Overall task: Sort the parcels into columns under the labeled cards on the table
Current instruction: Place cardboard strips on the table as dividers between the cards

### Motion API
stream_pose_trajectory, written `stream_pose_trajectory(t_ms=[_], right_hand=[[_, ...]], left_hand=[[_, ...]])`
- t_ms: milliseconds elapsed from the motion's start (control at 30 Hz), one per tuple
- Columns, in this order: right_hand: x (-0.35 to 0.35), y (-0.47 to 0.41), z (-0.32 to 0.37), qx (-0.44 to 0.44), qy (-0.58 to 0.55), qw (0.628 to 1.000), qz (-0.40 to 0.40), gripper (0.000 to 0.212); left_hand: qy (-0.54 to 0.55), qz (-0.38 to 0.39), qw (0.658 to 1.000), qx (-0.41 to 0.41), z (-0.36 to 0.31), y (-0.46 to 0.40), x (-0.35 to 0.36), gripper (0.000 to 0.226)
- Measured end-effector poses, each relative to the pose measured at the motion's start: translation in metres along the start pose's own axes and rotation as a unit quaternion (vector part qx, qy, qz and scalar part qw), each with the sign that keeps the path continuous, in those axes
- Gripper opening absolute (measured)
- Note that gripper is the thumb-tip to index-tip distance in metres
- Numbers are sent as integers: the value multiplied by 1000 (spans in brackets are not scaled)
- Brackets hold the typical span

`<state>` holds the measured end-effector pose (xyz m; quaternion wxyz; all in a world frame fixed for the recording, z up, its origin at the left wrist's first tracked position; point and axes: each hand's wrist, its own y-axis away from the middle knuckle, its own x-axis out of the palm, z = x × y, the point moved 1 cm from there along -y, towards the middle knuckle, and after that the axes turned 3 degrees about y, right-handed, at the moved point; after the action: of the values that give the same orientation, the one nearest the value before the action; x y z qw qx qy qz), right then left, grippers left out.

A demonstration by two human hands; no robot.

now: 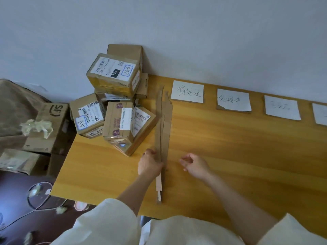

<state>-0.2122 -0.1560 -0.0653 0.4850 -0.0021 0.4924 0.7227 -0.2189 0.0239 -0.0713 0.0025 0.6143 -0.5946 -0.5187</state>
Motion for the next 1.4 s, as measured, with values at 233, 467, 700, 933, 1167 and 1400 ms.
stream_pose_trajectory(t_ms=[233, 467, 700, 933, 1167, 1400], right_hand=[[19, 6, 19, -8, -23, 1000, -20, 18], [14, 10, 49, -67, -74, 994, -46, 29], [1, 2, 82, -74, -93, 993, -26, 50], [-21, 16, 80, -109, -94, 983, -117, 28], [-38, 32, 42, -106, -136, 969, -178, 16], [-41, 37, 6, -88, -141, 967, -193, 12]], left_hand=[[106, 8, 994, 8, 8, 4, -12, 55], [264, 22, 964, 16, 3, 18, -12, 56], [332, 19, 942, 45, -9, 35, 0, 52], [314, 55, 941, 112, -19, 43, 11, 66], [127, -27, 986, 100, -7, 27, 19, 67], [-9, -39, 995, 94, 8, 19, 22, 66]])
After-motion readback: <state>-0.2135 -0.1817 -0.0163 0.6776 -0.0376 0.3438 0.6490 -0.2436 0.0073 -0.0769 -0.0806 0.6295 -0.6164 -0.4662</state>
